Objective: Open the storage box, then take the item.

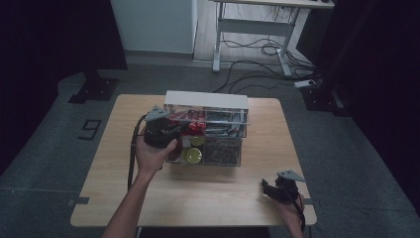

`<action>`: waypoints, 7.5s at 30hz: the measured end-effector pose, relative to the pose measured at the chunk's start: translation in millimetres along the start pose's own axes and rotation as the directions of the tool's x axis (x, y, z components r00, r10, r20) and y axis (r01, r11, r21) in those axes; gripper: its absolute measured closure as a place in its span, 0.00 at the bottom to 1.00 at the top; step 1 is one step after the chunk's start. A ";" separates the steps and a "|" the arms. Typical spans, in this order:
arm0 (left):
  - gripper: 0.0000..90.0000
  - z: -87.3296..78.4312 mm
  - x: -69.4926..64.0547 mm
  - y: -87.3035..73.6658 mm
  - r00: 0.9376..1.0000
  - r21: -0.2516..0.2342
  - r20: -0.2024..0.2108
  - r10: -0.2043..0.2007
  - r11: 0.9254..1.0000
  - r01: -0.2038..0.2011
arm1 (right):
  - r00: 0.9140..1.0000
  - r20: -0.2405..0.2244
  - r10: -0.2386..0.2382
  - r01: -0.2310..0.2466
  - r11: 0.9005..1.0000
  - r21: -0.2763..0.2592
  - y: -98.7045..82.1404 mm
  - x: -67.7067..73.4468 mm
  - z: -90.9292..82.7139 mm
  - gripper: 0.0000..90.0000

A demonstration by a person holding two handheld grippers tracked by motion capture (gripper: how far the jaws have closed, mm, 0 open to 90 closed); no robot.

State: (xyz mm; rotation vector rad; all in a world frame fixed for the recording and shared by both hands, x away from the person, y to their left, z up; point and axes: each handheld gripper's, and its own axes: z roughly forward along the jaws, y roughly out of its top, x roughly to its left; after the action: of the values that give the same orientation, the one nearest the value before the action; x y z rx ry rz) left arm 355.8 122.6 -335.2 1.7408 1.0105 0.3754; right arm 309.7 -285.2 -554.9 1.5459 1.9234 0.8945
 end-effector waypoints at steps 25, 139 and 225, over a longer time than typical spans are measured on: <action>1.00 2.1 4.2 15.2 1.000 -0.036 0.007 -0.008 0.999 0.008 | 1.000 0.002 -0.004 0.004 1.000 -0.001 -0.6 1.3 -1.2 0.36; 1.00 16.0 11.2 17.7 0.998 -0.004 0.051 -0.043 0.999 0.044 | 0.985 -0.157 -0.077 0.019 0.940 -0.341 211.2 96.6 -37.9 0.97; 1.00 19.9 10.7 14.5 0.996 0.003 0.060 -0.063 0.998 0.063 | 0.980 -0.199 -0.026 -0.077 0.866 -0.494 158.7 25.2 -115.6 0.99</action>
State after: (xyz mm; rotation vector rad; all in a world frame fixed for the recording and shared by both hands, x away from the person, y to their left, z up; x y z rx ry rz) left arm 381.9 116.9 -332.7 1.7071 1.0199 0.2812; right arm 320.2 -259.6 -358.8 1.2041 1.6150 1.4730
